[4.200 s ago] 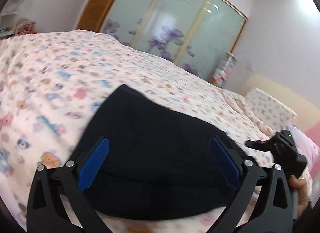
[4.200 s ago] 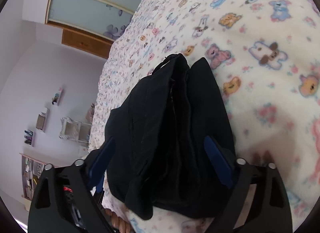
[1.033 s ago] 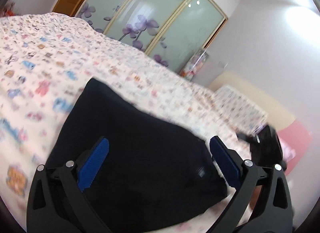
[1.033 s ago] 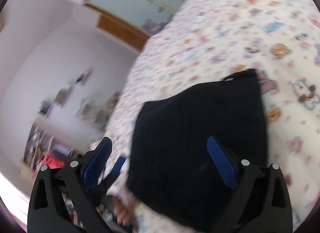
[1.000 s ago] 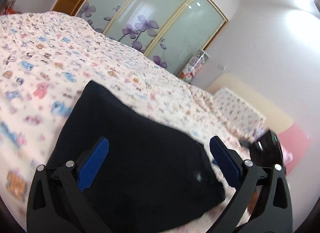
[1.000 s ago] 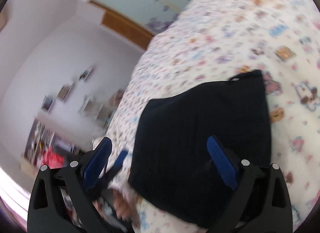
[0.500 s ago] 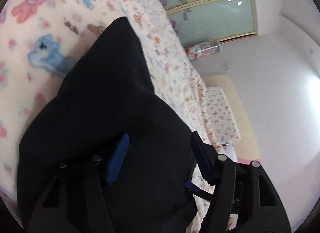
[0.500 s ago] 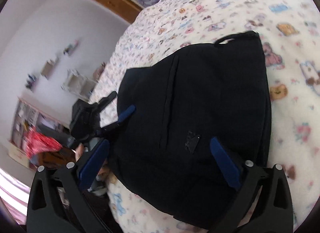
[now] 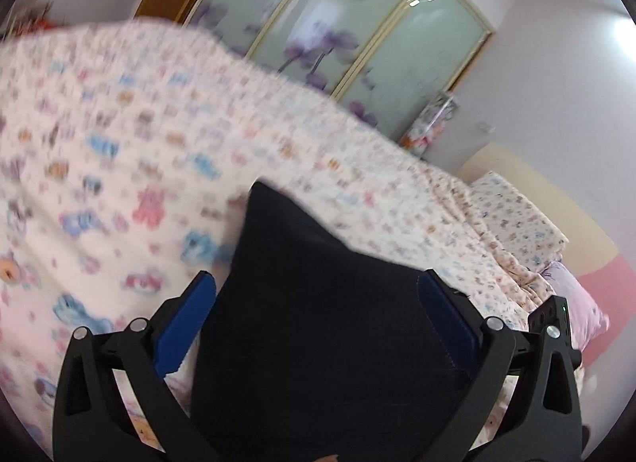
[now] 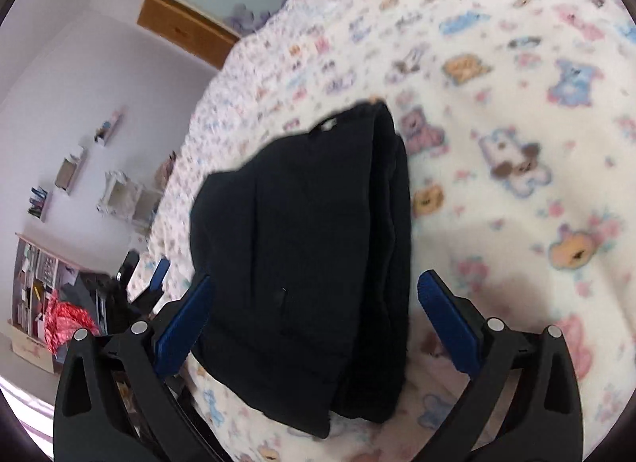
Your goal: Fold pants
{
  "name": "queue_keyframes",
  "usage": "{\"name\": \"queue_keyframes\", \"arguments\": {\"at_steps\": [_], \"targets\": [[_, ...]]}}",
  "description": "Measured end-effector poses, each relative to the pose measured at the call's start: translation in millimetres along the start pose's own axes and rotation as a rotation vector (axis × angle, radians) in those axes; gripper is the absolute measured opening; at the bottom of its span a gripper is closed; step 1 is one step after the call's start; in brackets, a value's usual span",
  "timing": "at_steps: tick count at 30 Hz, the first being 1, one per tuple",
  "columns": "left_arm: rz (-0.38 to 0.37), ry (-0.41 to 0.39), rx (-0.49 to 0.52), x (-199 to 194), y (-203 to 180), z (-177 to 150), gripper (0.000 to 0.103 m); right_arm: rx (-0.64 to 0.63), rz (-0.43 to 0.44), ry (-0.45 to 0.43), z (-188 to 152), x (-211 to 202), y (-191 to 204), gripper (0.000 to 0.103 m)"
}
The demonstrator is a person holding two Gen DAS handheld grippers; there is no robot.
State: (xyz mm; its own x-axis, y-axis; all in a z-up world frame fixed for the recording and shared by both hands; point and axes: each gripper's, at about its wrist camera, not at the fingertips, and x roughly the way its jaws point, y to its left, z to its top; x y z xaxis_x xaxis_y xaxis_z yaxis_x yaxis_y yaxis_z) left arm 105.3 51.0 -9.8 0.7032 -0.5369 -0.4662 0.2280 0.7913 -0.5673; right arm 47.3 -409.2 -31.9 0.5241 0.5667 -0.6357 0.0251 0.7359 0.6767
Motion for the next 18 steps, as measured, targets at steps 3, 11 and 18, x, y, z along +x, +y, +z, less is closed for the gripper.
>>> {"name": "queue_keyframes", "arguments": {"at_steps": [3,11,18], "targets": [[0.031,0.050,-0.021,9,11,-1,0.101,0.001,0.015,0.009,-2,7,3,0.102],[0.211,0.071,0.192,25,-12,-17,0.101,-0.067,-0.079,0.043,-7,26,10,0.102],[0.411,0.090,0.360,38,-27,-26,0.101,-0.076,-0.112,0.025,-7,30,9,0.102]]}}
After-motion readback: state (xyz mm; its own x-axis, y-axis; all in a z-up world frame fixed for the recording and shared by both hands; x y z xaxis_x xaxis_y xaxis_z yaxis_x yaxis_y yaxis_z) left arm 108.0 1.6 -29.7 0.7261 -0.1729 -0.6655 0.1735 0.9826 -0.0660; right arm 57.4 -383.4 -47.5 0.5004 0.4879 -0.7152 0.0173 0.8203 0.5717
